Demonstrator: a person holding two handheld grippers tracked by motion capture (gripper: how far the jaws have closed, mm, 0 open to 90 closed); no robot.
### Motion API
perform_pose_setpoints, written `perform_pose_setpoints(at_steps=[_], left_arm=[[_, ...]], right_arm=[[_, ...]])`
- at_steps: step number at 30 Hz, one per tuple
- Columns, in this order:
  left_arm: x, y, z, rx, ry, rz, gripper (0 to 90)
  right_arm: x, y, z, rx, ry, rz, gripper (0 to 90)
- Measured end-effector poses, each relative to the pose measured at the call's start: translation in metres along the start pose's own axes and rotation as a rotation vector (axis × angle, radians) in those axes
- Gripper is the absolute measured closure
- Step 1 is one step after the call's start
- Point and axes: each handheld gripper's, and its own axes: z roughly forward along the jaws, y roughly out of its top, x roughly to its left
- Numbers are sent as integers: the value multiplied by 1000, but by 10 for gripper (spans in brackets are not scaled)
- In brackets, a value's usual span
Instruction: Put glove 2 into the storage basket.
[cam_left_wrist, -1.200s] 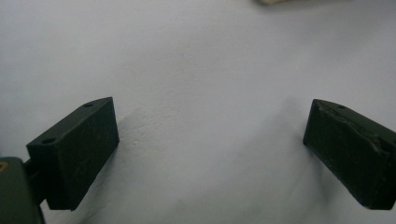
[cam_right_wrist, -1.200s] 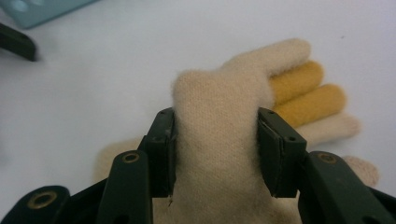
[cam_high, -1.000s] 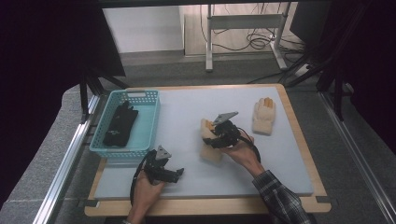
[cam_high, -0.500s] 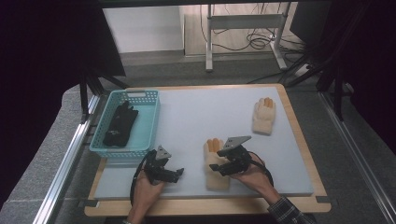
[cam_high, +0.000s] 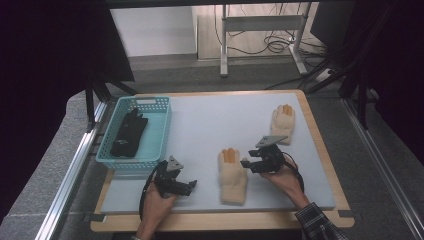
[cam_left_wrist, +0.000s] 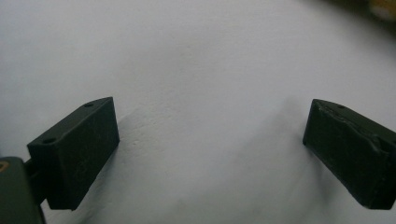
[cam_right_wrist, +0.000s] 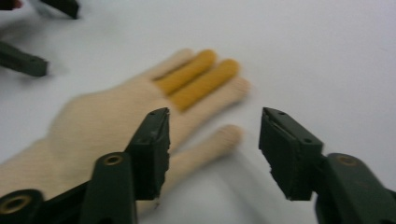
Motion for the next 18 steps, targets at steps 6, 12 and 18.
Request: perform_pose_setpoints(at_steps=[6,12,18], left_arm=[[0,0,0,6,0,6,38],[0,0,0,6,-1,6,37],[0,0,0,6,-1,7,37]], right_arm=[[-34,-5,-13,-16,-76,82,600],[-70,-8,-30,-26,-182,148,686],[-115,-6,-49,-36,-305,211,780]])
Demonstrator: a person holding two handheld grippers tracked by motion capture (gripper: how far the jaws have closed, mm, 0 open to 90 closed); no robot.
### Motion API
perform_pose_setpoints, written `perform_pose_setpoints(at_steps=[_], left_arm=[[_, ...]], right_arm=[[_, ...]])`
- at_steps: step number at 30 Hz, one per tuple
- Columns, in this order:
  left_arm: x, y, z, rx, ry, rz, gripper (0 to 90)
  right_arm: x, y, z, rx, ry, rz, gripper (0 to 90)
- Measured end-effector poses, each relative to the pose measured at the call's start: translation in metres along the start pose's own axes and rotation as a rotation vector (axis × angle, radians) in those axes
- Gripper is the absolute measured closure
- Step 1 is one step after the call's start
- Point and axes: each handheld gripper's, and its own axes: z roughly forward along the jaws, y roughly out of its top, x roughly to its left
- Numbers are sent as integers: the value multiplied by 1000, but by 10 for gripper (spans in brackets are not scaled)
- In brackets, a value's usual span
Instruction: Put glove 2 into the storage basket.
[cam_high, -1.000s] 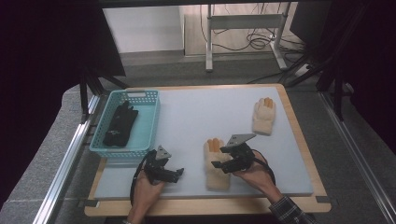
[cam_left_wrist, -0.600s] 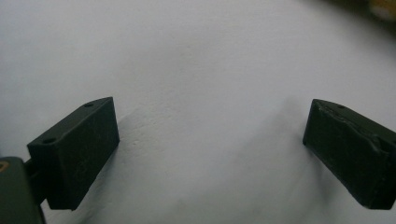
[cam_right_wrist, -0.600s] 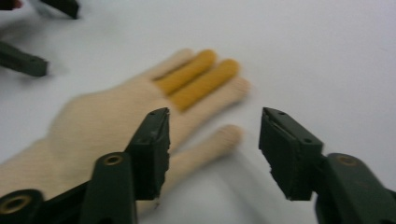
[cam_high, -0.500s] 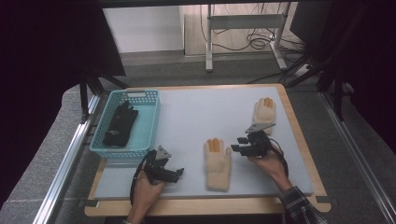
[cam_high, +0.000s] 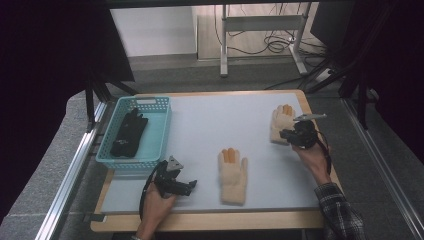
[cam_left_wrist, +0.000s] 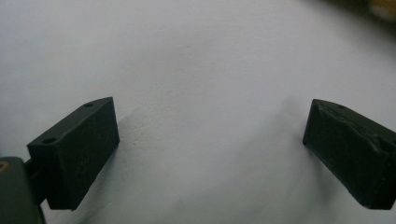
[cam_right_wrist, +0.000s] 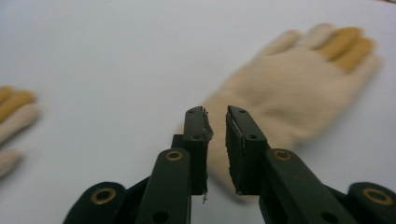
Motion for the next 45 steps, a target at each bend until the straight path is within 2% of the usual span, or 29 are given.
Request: perform_pose_setpoints(at_steps=[1,2,3,5,6,10,12,13,14,15,16,20,21,22,23,24,25,26,28,31,33,34,37,38,39,40,43,45], left_arm=[[0,0,0,0,0,0,37],[0,0,0,0,0,0,38],[0,0,0,0,0,0,37],[0,0,0,0,0,0,37],[0,0,0,0,0,0,37],[0,0,0,0,0,0,37],[0,0,0,0,0,0,37],[0,0,0,0,0,0,37],[0,0,0,0,0,0,37],[0,0,0,0,0,0,37],[0,0,0,0,0,0,37],[0,0,0,0,0,0,37],[0,0,0,0,0,0,37],[0,0,0,0,0,0,37],[0,0,0,0,0,0,37],[0,0,0,0,0,0,37],[0,0,0,0,0,0,37],[0,0,0,0,0,0,37],[0,0,0,0,0,0,37],[0,0,0,0,0,0,37],[0,0,0,0,0,0,38],[0,0,0,0,0,0,37],[0,0,0,1,1,1,37],[0,0,0,1,1,1,37],[0,0,0,2,2,1,38],[0,0,0,2,2,1,38],[0,0,0,2,2,1,38],[0,0,0,2,1,1,37]], right_arm=[[-6,1,0,-1,-18,6,794],[-6,1,0,-1,-18,6,794],[-17,4,1,-2,-50,22,812],[-27,6,2,-6,-78,37,821],[-27,6,2,-6,-78,37,821],[-42,7,7,-13,-100,82,809],[-47,5,12,-10,-104,97,747],[-48,2,18,-7,-99,113,666],[-48,2,18,-7,-99,113,666],[-48,0,21,-6,-97,118,628],[-48,-4,26,-3,-100,123,557],[-50,-8,33,8,-93,145,543],[-50,-10,36,15,-93,151,559],[-52,-12,39,9,-65,187,648],[-52,-12,39,9,-65,187,648],[-52,-14,41,-2,-37,216,745],[-51,-15,41,-1,-35,224,784],[-51,-15,41,-1,-35,224,784],[-47,-12,42,9,-61,199,842],[-43,-10,40,11,-84,165,853],[-38,-5,31,1,-85,132,862],[-38,-5,31,1,-85,132,862],[-28,3,14,-1,-82,76,863],[-28,3,14,-1,-82,76,863],[-21,6,5,4,-86,41,863],[-21,6,5,4,-86,41,863],[-9,11,-15,28,-115,-29,862],[-7,12,-18,28,-117,-39,860]])
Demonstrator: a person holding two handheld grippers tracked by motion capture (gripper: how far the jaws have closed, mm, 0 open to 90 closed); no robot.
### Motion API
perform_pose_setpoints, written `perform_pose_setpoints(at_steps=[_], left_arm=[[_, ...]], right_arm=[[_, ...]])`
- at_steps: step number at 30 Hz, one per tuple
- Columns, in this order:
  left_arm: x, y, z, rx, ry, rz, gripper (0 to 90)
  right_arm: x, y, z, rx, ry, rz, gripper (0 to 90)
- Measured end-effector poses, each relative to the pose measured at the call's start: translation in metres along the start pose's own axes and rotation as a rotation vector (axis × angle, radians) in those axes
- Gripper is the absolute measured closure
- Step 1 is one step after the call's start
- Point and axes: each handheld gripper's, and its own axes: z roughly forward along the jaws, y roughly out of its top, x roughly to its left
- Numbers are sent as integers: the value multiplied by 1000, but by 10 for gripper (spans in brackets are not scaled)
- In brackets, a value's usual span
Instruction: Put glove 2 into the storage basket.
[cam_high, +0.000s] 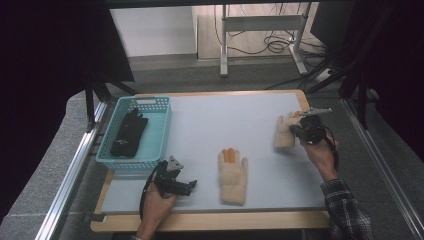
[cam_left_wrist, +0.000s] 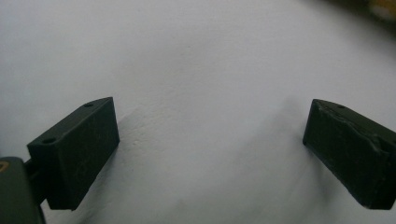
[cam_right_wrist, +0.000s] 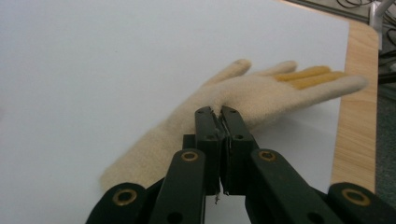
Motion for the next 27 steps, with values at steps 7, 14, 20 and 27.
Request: perform_pose_setpoints(at_steps=[7,14,20,27], left_arm=[[0,0,0,0,1,0,38],[0,0,0,-5,1,-6,38],[-1,0,0,-5,1,-7,38],[-1,0,0,-5,1,-6,38]], right_arm=[[23,5,11,0,40,-36,842],[61,24,27,-42,106,-73,784],[85,38,36,-66,166,-111,670],[82,45,44,-69,129,-128,488]])
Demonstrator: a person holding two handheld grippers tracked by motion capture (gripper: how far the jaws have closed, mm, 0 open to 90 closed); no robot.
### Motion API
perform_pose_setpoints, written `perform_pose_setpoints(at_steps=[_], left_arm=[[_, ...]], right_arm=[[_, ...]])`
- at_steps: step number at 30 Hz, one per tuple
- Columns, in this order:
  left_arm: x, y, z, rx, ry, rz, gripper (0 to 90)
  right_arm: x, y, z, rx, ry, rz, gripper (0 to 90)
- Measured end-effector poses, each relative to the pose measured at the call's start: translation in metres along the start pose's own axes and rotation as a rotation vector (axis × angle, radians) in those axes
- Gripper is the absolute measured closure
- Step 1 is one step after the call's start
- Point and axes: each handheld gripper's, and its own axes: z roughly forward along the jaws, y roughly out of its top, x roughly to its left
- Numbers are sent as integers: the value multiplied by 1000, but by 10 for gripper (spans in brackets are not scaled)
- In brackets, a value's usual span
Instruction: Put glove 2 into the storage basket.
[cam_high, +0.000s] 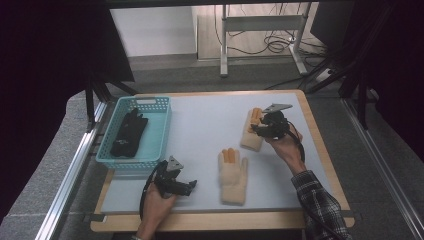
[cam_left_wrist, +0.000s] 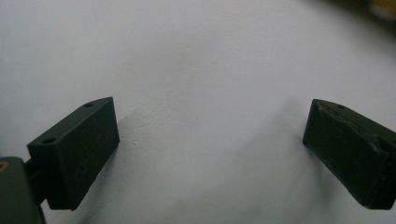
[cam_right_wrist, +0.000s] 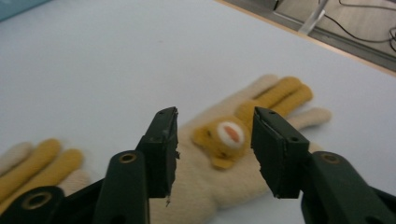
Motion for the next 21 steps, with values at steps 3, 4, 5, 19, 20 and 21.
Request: perform_pose_setpoints(at_steps=[3,4,5,19,20,21], left_arm=[[0,0,0,0,0,0,38],[0,0,0,0,0,0,37],[0,0,0,0,0,0,38],[0,0,0,5,0,7,38],[0,0,0,5,0,7,38],[0,0,0,5,0,7,38]], right_arm=[[-10,-6,10,11,-3,31,449],[-12,-8,14,16,-7,35,435],[-15,-10,24,24,-12,38,407],[-9,-26,64,52,-32,29,553],[-8,-25,62,55,-36,26,567],[-8,-25,62,55,-36,26,567]])
